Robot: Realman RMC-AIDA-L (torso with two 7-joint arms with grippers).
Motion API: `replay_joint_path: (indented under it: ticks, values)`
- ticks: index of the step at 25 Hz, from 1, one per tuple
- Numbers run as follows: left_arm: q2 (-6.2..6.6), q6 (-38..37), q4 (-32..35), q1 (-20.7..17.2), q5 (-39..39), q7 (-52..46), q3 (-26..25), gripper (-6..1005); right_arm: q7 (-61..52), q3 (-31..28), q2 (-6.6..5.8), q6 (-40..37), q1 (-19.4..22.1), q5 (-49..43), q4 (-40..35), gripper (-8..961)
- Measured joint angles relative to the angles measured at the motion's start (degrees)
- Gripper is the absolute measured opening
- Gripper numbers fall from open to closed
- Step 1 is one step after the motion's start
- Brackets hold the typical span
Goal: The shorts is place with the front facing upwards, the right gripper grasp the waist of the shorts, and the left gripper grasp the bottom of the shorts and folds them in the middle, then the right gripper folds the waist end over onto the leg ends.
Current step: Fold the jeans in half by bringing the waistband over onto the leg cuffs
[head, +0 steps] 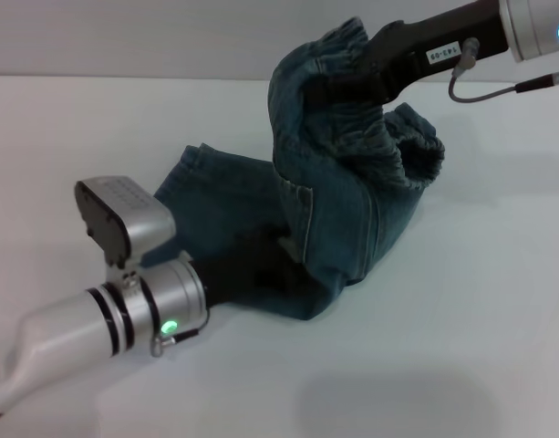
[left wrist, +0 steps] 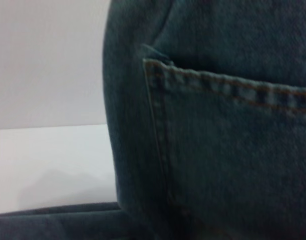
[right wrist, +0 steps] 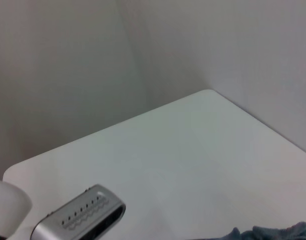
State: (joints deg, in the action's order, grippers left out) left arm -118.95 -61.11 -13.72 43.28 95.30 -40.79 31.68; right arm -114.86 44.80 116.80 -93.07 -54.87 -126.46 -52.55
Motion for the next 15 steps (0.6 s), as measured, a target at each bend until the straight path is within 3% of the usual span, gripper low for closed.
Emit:
replay_joint_path:
  ticks: [11, 15]
  values:
    - [0.69, 0.6, 15.7, -5.8, -0.3, -8.4, 0.1, 832, 0.2, 0.7, -0.27, -0.5, 1.2, 0.0, 0.0, 76]
    - [0.76, 0.7, 21.6, -8.1, -1.0, -11.2, -1.8, 832, 1.3, 2.0, 0.64, -0.4, 1.2, 0.4, 0.7, 76]
